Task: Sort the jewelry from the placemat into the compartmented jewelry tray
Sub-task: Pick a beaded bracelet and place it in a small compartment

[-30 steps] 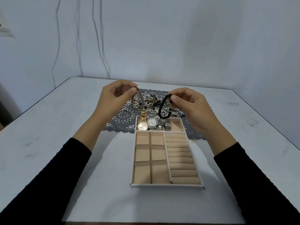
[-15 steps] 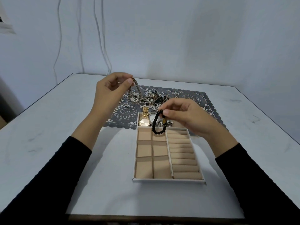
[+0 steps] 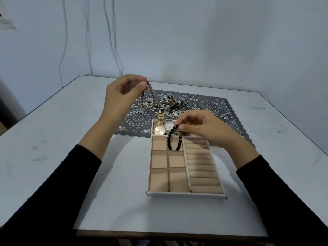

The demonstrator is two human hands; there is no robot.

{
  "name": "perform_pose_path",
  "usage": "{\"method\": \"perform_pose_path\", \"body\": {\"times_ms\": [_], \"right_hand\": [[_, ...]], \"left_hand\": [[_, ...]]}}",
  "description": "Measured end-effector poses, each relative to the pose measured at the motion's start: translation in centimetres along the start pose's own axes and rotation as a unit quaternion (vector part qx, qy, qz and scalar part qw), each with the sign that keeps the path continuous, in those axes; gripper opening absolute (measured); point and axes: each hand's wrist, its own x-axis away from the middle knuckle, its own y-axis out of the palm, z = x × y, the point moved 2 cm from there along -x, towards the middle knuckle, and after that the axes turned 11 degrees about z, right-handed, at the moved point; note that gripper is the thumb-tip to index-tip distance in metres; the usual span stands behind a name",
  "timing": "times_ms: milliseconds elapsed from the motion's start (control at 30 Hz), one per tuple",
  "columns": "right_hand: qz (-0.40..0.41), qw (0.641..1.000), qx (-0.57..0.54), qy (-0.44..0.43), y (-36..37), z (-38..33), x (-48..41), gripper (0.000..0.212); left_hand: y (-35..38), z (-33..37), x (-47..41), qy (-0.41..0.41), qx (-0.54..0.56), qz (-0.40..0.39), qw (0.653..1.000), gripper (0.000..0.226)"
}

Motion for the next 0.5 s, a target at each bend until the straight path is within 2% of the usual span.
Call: {"method": "perform_pose_path", "body": {"times_ms": [167, 367, 500], "right_hand": [[0.004, 0.997, 0.074, -0.020, -0.43, -0.05, -0.07, 0.010], [-0.024, 0.997, 0.073, 0.000, -0.57, -0.14, 0.10, 0.009], [-0.026, 0.993, 0.112, -0.014, 0.02, -0.24, 0.16, 0.010]], "left_hand": [[-0.06, -0.06, -0.04, 0.004, -0.010, -0.005, 1.000, 0.011], [-0.01, -0.13, 0.00, 0.005, -0.014, -0.010, 1.000, 0.011], [-0.06, -0.20, -0.02, 0.004, -0.015, -0.011, 1.000, 0.010]]}}
